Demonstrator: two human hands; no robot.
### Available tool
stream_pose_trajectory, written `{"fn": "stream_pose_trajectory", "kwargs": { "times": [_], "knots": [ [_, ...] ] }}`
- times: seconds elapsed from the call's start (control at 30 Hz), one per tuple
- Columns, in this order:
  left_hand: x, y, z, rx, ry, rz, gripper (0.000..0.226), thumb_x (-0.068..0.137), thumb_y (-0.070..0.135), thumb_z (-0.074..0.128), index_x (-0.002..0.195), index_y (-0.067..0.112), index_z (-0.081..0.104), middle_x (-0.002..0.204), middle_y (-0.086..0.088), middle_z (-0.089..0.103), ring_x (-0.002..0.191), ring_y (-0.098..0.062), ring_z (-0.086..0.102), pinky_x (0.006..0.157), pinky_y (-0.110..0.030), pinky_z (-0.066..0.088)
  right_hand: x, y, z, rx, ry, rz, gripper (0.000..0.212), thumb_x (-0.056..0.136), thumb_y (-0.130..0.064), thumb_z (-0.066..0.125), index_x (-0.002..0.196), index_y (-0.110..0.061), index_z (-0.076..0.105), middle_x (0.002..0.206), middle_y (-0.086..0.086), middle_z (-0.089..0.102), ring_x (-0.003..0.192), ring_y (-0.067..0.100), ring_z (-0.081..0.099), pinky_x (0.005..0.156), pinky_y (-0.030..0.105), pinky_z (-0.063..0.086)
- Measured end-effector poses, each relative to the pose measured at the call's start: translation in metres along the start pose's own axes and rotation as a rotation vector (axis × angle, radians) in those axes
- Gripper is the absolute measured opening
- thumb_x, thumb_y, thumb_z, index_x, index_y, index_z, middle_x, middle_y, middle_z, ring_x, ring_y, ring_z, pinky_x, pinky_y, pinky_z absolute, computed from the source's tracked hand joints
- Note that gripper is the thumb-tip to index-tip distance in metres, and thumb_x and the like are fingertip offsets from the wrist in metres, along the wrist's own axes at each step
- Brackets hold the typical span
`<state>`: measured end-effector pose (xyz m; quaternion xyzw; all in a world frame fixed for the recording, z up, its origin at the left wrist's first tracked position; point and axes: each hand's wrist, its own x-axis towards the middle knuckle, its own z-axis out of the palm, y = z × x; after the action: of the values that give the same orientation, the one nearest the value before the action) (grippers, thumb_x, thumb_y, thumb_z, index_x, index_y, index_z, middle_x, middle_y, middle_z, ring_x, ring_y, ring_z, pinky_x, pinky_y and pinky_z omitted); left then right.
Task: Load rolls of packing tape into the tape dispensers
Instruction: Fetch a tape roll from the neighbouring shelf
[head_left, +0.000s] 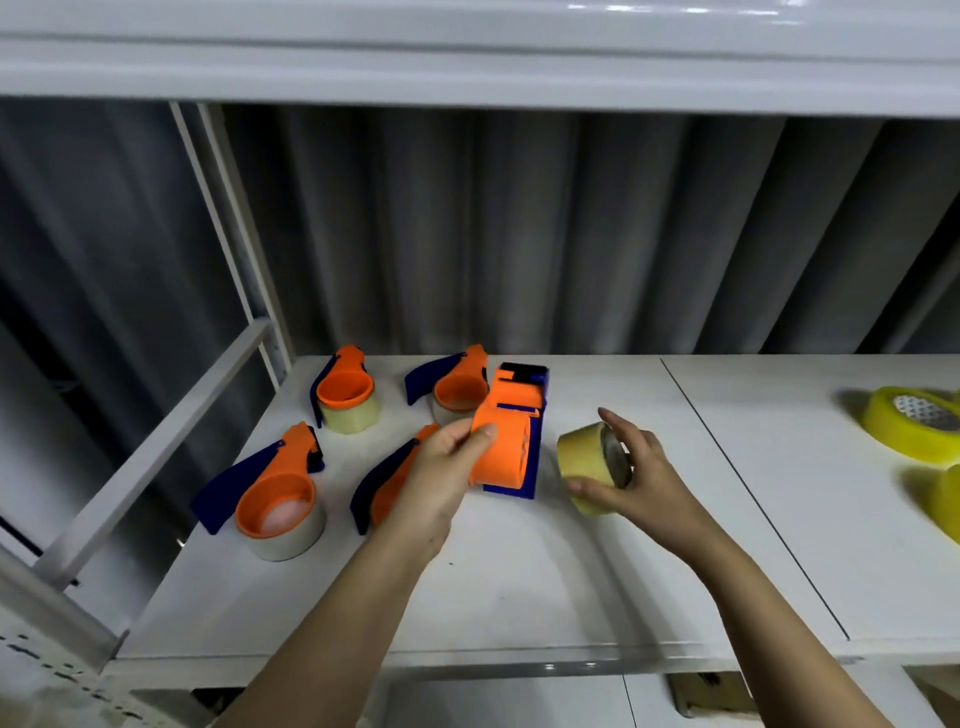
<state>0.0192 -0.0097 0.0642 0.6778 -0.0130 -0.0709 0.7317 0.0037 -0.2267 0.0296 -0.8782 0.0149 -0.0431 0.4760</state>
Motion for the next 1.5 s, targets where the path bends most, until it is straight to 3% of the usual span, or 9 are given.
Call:
{"fn": "stream_pose_trajectory", "kwargs": {
  "times": [0.13,0.23,0.47,0.87,1.0,1.13,1.23,1.33,1.5],
  "knots": [
    [-0.001,-0.017,0.007,-0.012,0.006,-0.072,0.017,0.096,0.02,0.054,0.088,0.027,0.066,0.082,0.011,0.071,0.084,-0.011,0.065,0.083,-0.032,0.049,-0.006,0.013,0.002,-0.405,0.005,-0.056,0.095,0.07,-0.053,0.077,0.147,-0.027,0.028,0.141,-0.007,0.037,0.126,0.018,0.039,0.097,0.03,0.042],
    [-0.005,-0.027,0.012,-0.009,0.016,-0.104,0.018,0.097,0.017,0.053,0.086,0.024,0.065,0.084,0.002,0.069,0.081,-0.016,0.063,0.082,-0.032,0.048,-0.009,0.023,0.006,-0.538,-0.004,-0.086,0.093,0.071,-0.057,0.074,0.147,-0.025,0.03,0.144,-0.005,0.036,0.126,0.02,0.038,0.095,0.03,0.043],
    [-0.009,-0.042,0.024,-0.036,0.084,-0.182,0.019,0.096,0.019,0.055,0.079,0.02,0.063,0.08,-0.003,0.065,0.078,-0.02,0.059,0.078,-0.034,0.046,-0.013,0.034,0.018,-0.646,-0.04,-0.103,0.09,0.074,-0.062,0.067,0.147,-0.023,0.031,0.143,-0.002,0.038,0.125,0.021,0.04,0.097,0.026,0.039],
    [-0.01,-0.061,0.026,-0.019,0.14,-0.239,0.012,0.095,0.024,0.057,0.091,0.022,0.068,0.1,-0.01,0.071,0.094,-0.028,0.066,0.089,-0.042,0.052,-0.009,0.04,0.025,-0.713,-0.036,-0.095,0.092,0.072,-0.066,0.066,0.147,-0.025,0.032,0.144,-0.004,0.037,0.126,0.023,0.04,0.099,0.033,0.036],
    [-0.008,-0.067,0.027,-0.012,0.12,-0.213,0.015,0.096,0.02,0.054,0.094,0.019,0.069,0.095,-0.009,0.069,0.087,-0.024,0.064,0.082,-0.035,0.051,-0.008,0.041,0.024,-0.706,-0.019,-0.084,0.092,0.072,-0.067,0.065,0.147,-0.026,0.032,0.143,-0.005,0.037,0.126,0.022,0.04,0.099,0.033,0.036],
    [-0.006,-0.071,0.027,0.026,0.091,-0.185,0.018,0.097,0.019,0.053,0.1,0.009,0.067,0.078,-0.002,0.064,0.07,-0.014,0.058,0.064,-0.019,0.046,-0.006,0.039,0.024,-0.696,-0.017,-0.082,0.092,0.072,-0.067,0.065,0.147,-0.024,0.033,0.143,-0.003,0.038,0.125,0.023,0.04,0.099,0.034,0.036],
    [-0.004,-0.072,0.025,0.11,0.079,-0.186,0.021,0.097,0.021,0.052,0.081,0.01,0.061,0.064,-0.002,0.05,0.063,-0.016,0.047,0.061,-0.022,0.037,-0.005,0.039,0.023,-0.68,0.003,-0.097,0.091,0.071,-0.066,0.065,0.145,-0.022,0.036,0.142,0.0,0.041,0.123,0.026,0.043,0.097,0.036,0.038],
    [0.001,-0.072,0.022,0.307,0.105,-0.154,0.024,0.094,0.029,0.054,0.076,0.013,0.055,0.067,-0.006,0.048,0.066,-0.021,0.047,0.065,-0.032,0.037,-0.005,0.038,0.023,-0.683,0.007,-0.093,0.089,0.073,-0.064,0.066,0.146,-0.023,0.035,0.142,-0.001,0.04,0.123,0.025,0.043,0.098,0.035,0.038],
    [-0.004,-0.056,0.013,0.747,0.142,-0.012,0.029,0.092,0.045,0.052,0.106,0.02,0.046,0.081,0.002,0.061,0.074,-0.02,0.061,0.06,-0.031,0.045,-0.005,0.034,0.025,-0.67,0.021,-0.075,0.09,0.071,-0.067,0.064,0.145,-0.023,0.037,0.141,-0.002,0.041,0.122,0.025,0.044,0.098,0.035,0.039]
  ]
}}
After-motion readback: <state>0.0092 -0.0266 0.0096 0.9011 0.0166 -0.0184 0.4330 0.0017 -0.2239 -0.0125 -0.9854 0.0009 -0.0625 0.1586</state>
